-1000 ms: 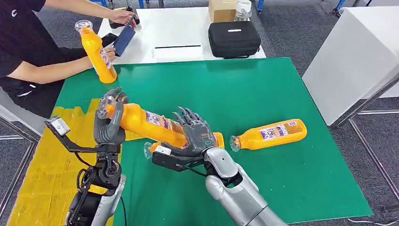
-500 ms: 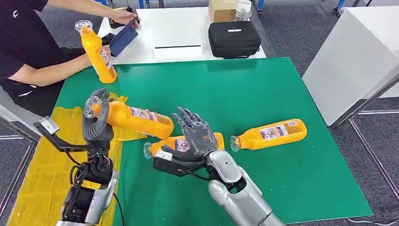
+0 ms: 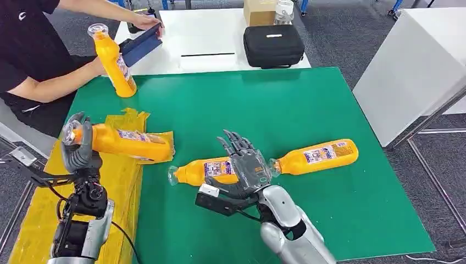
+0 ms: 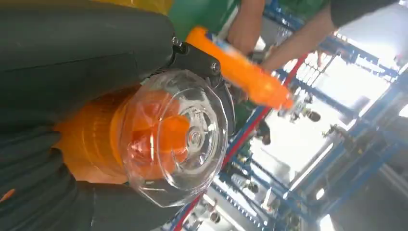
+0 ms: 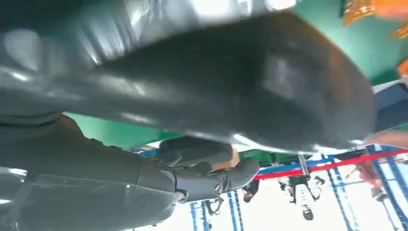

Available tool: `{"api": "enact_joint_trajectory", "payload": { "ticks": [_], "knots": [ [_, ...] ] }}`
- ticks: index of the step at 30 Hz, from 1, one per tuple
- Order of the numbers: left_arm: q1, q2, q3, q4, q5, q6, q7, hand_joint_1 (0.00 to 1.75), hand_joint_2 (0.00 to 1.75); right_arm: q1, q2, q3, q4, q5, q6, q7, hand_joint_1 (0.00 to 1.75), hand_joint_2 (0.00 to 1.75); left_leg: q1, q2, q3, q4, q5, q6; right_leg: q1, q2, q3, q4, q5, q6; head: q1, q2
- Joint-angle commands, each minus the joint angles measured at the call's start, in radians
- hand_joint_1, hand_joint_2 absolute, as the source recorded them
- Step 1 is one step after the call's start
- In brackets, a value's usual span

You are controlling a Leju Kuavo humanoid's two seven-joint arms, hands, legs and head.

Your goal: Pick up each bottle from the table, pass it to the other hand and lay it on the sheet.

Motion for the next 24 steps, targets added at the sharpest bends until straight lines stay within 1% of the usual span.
{"api": "enact_joint_trajectory", "payload": {
  "ticks": [1,3,5,6,9,12,15,16,17,19,20,21,22,24],
  "knots": [
    [-0.031,0.020,0.072,0.098,0.009,-0.006,0.003,1.75,1.75,-0.001,-0.048,-0.015,-0.016,-0.007,0.003,0.003,0.00,0.00,-0.001,0.000,0.005,-0.001,-0.001,0.000,-0.001,-0.002,0.004,0.000,-0.002,0.000,0.000,0.000],
    [-0.032,0.017,0.080,0.108,0.011,-0.010,0.002,1.75,1.75,0.000,-0.052,-0.010,-0.017,-0.010,0.006,0.002,0.00,0.00,-0.001,0.000,0.003,-0.001,-0.001,0.000,-0.001,-0.001,0.003,0.000,-0.001,0.000,0.000,0.000],
    [-0.034,0.026,0.088,0.141,0.007,-0.010,0.005,1.75,1.75,0.003,-0.063,-0.010,-0.011,-0.025,0.007,-0.003,0.00,0.00,-0.002,-0.001,0.009,-0.002,-0.002,0.000,-0.002,-0.002,0.008,0.000,-0.003,0.000,0.000,0.000],
    [-0.035,0.031,0.090,0.159,0.004,-0.013,0.006,1.75,1.75,0.006,-0.066,-0.011,-0.009,-0.031,0.005,-0.005,0.00,0.00,-0.001,0.000,0.004,-0.001,0.000,0.000,-0.001,-0.001,0.003,-0.001,-0.001,0.000,0.000,0.000],
    [-0.036,0.044,0.093,0.215,0.003,-0.039,0.012,1.75,1.75,0.015,-0.070,-0.011,-0.014,-0.042,0.001,-0.010,0.00,0.00,-0.002,0.000,0.007,-0.002,-0.001,0.000,-0.001,-0.002,0.007,-0.001,-0.002,0.000,0.000,0.000],
    [-0.043,0.047,0.089,0.242,-0.003,-0.044,0.013,1.75,1.75,0.012,-0.069,-0.011,-0.014,-0.047,0.001,-0.011,0.00,0.00,-0.001,0.000,0.004,-0.002,0.000,0.000,-0.001,-0.001,0.003,-0.001,-0.001,0.000,0.000,0.000],
    [-0.074,0.056,0.073,0.315,-0.024,-0.048,0.037,1.75,1.75,0.001,-0.062,-0.007,-0.008,-0.056,0.009,-0.013,0.00,0.00,-0.001,0.000,0.006,-0.002,-0.001,0.000,-0.001,-0.002,0.005,0.000,-0.002,0.000,0.000,0.000],
    [-0.095,0.062,0.065,0.374,-0.037,-0.055,0.043,1.75,1.75,-0.005,-0.060,-0.004,-0.004,-0.064,0.018,-0.013,0.00,0.00,-0.001,-0.001,0.002,-0.001,0.000,0.000,-0.001,-0.001,0.002,0.000,0.000,0.000,0.000,0.000],
    [-0.095,0.062,0.065,0.374,-0.037,-0.055,0.043,1.75,1.75,-0.005,-0.060,-0.004,-0.004,-0.064,0.018,-0.013,0.00,0.00,-0.002,-0.002,0.005,-0.002,0.000,0.000,-0.001,-0.003,0.005,0.000,-0.001,0.000,0.000,0.000],
    [-0.111,0.071,0.053,0.441,-0.055,-0.065,0.046,1.75,1.75,-0.008,-0.062,0.001,0.004,-0.068,0.022,-0.013,0.00,0.00,-0.001,-0.001,0.003,-0.001,0.000,0.000,-0.001,-0.003,0.003,0.000,0.000,0.000,0.000,0.000],
    [-0.120,0.076,0.043,0.483,-0.074,-0.065,0.044,1.75,1.75,-0.008,-0.065,0.005,0.010,-0.075,0.023,-0.017,0.00,0.00,-0.002,-0.001,0.008,-0.002,0.000,0.000,-0.002,-0.004,0.008,0.000,-0.002,0.000,0.000,0.000],
    [-0.125,0.079,0.039,0.507,-0.084,-0.068,0.043,1.75,1.75,-0.009,-0.066,0.007,0.015,-0.080,0.022,-0.020,0.00,0.00,-0.001,-0.002,0.004,-0.002,0.001,0.000,-0.001,-0.004,0.005,-0.001,-0.001,0.000,0.000,0.000],
    [-0.137,0.086,0.019,0.554,-0.118,-0.061,0.035,1.75,1.75,-0.010,-0.065,0.009,0.022,-0.085,0.021,-0.023,0.00,0.00,-0.002,-0.002,0.007,-0.003,0.001,0.000,-0.002,-0.005,0.007,-0.001,-0.001,0.000,0.000,0.000],
    [-0.145,0.085,0.019,0.578,-0.123,-0.061,0.021,1.75,1.75,-0.011,-0.065,0.010,0.025,-0.087,0.020,-0.024,0.00,0.00,-0.002,-0.003,0.005,-0.002,0.002,0.000,-0.001,-0.005,0.006,-0.001,0.000,0.000,0.000,0.000]
  ]
}}
